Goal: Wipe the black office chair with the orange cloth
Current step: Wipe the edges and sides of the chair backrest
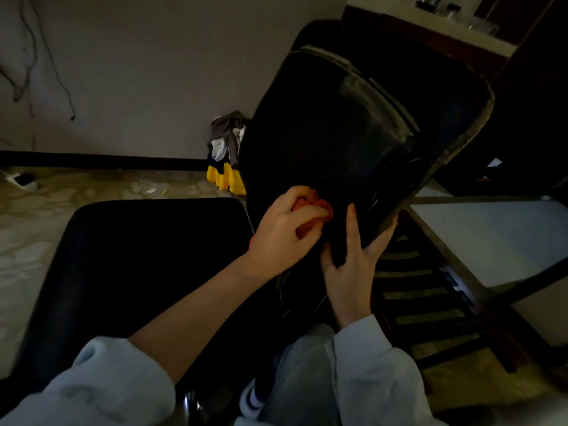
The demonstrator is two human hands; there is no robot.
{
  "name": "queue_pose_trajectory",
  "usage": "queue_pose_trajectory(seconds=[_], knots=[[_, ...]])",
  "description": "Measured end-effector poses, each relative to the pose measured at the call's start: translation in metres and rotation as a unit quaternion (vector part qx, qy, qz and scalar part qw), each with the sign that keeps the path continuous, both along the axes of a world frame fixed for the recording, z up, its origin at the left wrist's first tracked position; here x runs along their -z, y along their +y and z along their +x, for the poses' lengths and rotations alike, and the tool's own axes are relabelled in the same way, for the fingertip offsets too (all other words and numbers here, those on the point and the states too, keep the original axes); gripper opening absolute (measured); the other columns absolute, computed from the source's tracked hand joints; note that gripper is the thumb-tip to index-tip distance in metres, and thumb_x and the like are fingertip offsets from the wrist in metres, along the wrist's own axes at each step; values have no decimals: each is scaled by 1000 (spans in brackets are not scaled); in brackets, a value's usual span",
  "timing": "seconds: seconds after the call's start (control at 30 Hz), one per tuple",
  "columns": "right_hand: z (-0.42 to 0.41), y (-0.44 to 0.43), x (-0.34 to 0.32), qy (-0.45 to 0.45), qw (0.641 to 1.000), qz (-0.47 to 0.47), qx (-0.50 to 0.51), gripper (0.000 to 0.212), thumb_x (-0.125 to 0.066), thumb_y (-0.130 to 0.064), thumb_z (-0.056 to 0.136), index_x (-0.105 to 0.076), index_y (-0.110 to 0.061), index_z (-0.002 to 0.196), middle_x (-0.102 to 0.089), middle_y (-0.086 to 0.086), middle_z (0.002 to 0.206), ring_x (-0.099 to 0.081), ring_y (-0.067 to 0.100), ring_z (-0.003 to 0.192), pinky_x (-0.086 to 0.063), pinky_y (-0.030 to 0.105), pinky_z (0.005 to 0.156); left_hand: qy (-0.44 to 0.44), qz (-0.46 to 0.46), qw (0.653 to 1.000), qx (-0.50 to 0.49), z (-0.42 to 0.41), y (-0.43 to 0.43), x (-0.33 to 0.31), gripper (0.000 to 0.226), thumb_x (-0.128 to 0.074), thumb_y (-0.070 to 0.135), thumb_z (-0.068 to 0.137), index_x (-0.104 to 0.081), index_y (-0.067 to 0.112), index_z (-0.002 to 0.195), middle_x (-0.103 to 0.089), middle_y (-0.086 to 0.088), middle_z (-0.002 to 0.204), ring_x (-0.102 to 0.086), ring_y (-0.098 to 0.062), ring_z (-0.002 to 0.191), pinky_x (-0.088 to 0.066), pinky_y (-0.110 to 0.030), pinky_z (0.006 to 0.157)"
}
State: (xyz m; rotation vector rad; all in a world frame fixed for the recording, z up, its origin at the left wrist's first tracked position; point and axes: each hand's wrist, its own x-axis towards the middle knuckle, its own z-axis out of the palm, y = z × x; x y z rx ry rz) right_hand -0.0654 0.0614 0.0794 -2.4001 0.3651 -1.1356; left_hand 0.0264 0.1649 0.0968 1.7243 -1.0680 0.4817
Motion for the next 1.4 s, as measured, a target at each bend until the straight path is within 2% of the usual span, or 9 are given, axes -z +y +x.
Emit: queue_pose_trajectory(seconds=[0.07,0.23,0.4,0.6,0.73,0.97,1.13,1.3,1.4], knots=[[0,1,2,1,1000,-4,6,83,-71,-7,80,-24,-34,143,8,30,151,7,27,141,-12,42,113,-10,17,1000,-6,0,7,13,24,-56,22,85,-72,14,100,-55,-10,112,-58,-24,103,-52,-45,82],[-3,6,12,20,999,-25,24,81,-72,-11,80,-26,-34,143,13,24,151,14,15,139,-11,40,112,-3,75,997,-33,1,27,42,27,-53,29,84,-72,15,97,-56,-8,109,-59,-23,99,-53,-42,80],[-7,6,14,30,999,-28,13,83,-74,-11,78,-26,-35,142,14,17,151,14,17,139,-10,42,111,85,-54,994,-41,-5,22,27,27,-54,29,85,-72,14,100,-52,-3,110,-53,-5,107,-42,-11,92],[-7,3,16,36,999,-26,5,89,-76,-8,75,-24,-35,142,16,11,151,14,19,140,-8,42,111,72,-72,995,-13,-11,-5,13,27,-55,24,88,-69,14,108,-45,3,116,-50,-11,112,-44,-20,95],[-4,5,16,42,999,-23,10,91,-76,-12,76,-20,-38,142,19,11,150,14,21,140,-10,43,111,73,-56,996,-20,-11,2,29,30,-52,25,88,-69,15,110,-44,4,117,-49,-8,111,-42,-14,95],[-5,12,22,67,997,-21,28,90,-76,-19,78,-17,-39,142,22,9,149,21,14,137,-5,39,110,64,14,997,-47,-14,29,82,27,-54,28,88,-68,17,107,-54,-11,111,-59,-21,98,-53,-33,82],[-11,15,31,90,996,-6,15,90,-74,-17,79,-15,-44,141,27,5,148,16,28,140,-9,41,112,144,-66,986,-56,-15,33,74,27,-55,31,84,-72,17,101,-50,4,106,-51,6,104,-41,-9,90],[-13,15,39,85,996,0,-1,98,-78,-9,74,-16,-43,142,26,7,149,16,32,141,-8,46,112,154,-103,981,-53,-20,6,39,30,-53,30,84,-72,14,101,-49,2,110,-52,0,107,-39,-8,93],[-12,15,42,91,996,1,0,103,-79,-8,72,-13,-45,141,27,8,149,30,16,137,-3,45,111,142,-93,984,-56,-22,2,45,31,-53,30,85,-72,14,103,-46,5,111,-51,-3,108,-40,-9,94]])
